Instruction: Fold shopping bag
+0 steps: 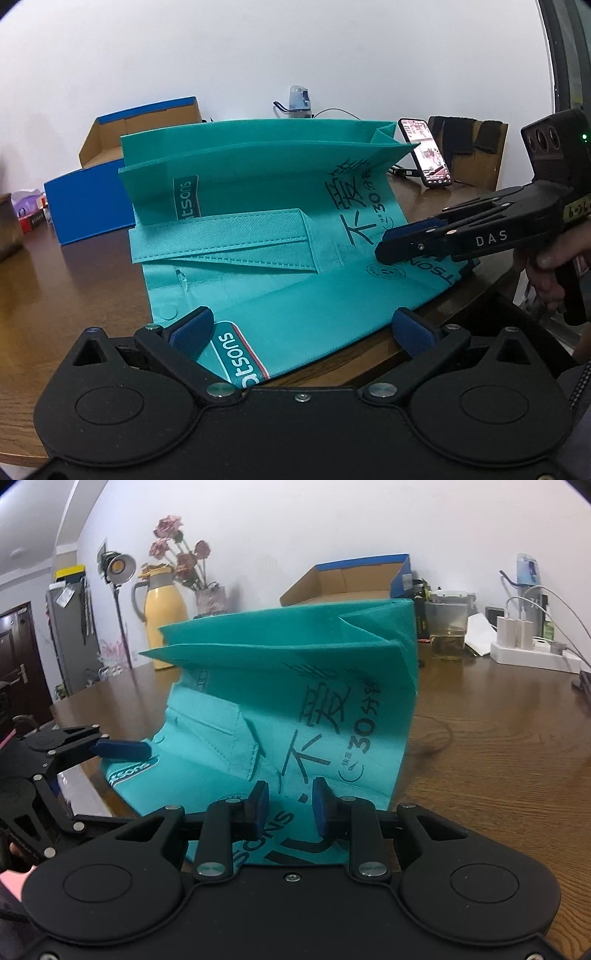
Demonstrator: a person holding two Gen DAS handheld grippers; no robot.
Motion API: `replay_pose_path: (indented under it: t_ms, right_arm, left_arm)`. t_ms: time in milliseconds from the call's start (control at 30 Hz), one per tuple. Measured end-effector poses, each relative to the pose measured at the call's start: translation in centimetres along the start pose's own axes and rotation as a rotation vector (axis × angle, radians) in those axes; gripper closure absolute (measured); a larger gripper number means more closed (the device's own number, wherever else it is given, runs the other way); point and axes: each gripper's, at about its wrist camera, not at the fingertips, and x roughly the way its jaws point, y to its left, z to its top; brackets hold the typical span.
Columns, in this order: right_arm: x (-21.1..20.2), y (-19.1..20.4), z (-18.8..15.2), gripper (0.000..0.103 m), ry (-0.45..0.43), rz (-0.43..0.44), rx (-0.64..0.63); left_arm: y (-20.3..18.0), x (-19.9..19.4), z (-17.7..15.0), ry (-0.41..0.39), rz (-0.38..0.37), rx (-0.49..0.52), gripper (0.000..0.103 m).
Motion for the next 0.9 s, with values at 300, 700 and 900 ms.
replay_pose_path:
  t_ms: [300,700,900]
  right_arm:
    - [-2.2,0.8,-2.5,0.061,-0.086,0.095,-0.154]
    - [-4.1,2.2,-2.9,0.034,-0.033,0.219,-0.255]
    - [-5.4,4.6,-3.1,0.033,-0.055,0.177,-0.458]
  left_arm:
    - [-1.8,-1.2,-1.7,0.012,0.006,0.174,0.000]
    - [-0.6,-0.9,-1.1,0.046,-0.015,0.159,0.000]
    - [-0.5,-0.3,-0.4,0.079,0.017,0.136,0.001]
